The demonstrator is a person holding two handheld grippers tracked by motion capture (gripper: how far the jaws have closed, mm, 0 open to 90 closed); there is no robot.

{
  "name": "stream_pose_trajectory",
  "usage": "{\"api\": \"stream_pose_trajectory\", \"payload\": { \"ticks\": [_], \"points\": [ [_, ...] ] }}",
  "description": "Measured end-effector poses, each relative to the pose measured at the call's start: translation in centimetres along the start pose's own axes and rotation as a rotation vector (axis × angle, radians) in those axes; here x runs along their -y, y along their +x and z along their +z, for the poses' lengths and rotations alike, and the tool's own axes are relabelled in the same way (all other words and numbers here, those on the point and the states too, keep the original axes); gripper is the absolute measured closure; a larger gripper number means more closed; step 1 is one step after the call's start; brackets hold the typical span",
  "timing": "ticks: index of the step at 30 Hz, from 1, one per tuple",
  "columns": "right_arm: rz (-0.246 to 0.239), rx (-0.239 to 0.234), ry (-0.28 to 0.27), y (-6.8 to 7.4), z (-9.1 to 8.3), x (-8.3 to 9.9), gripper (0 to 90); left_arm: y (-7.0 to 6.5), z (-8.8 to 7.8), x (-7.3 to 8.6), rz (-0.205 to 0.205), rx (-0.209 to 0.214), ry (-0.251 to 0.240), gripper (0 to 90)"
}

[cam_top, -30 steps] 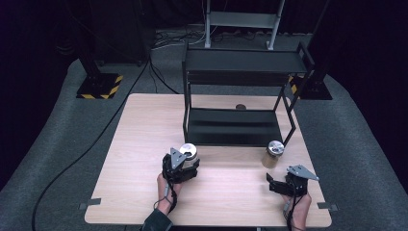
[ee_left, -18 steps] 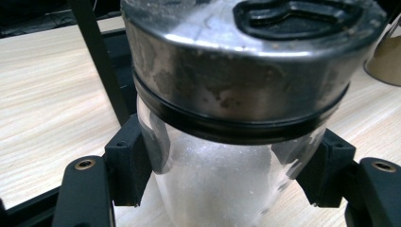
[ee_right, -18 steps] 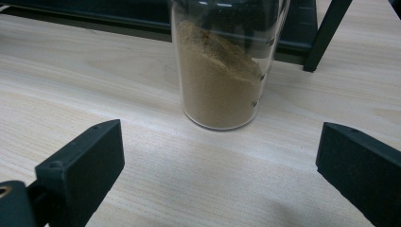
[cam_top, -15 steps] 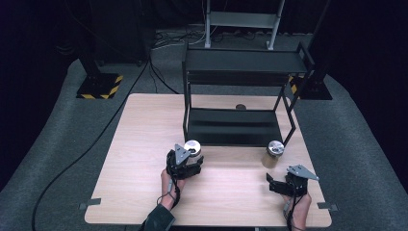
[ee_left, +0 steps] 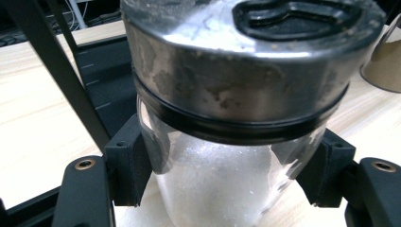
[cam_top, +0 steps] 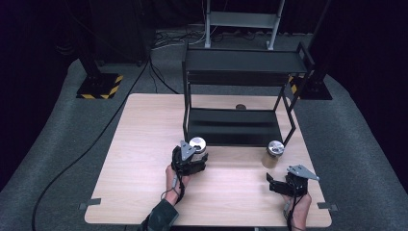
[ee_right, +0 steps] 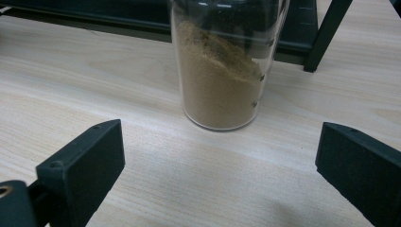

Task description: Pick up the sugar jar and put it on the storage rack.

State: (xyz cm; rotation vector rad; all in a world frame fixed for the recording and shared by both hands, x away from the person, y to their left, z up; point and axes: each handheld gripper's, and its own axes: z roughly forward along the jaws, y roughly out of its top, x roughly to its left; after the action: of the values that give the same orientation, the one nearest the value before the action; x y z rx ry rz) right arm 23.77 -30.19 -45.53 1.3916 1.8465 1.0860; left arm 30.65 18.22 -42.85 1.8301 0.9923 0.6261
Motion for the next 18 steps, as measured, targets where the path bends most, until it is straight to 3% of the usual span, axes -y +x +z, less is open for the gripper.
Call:
{"api": "stream_pose_trajectory", "payload": {
  "ticks": [18],
  "points": [
    [-0.002, -0.002, -0.003, 0.0, 0.0, 0.0, 1.2, -0.2, 1.3, -1.1, 0.011, 0.012, -0.004, 30.4]
  ]
}}
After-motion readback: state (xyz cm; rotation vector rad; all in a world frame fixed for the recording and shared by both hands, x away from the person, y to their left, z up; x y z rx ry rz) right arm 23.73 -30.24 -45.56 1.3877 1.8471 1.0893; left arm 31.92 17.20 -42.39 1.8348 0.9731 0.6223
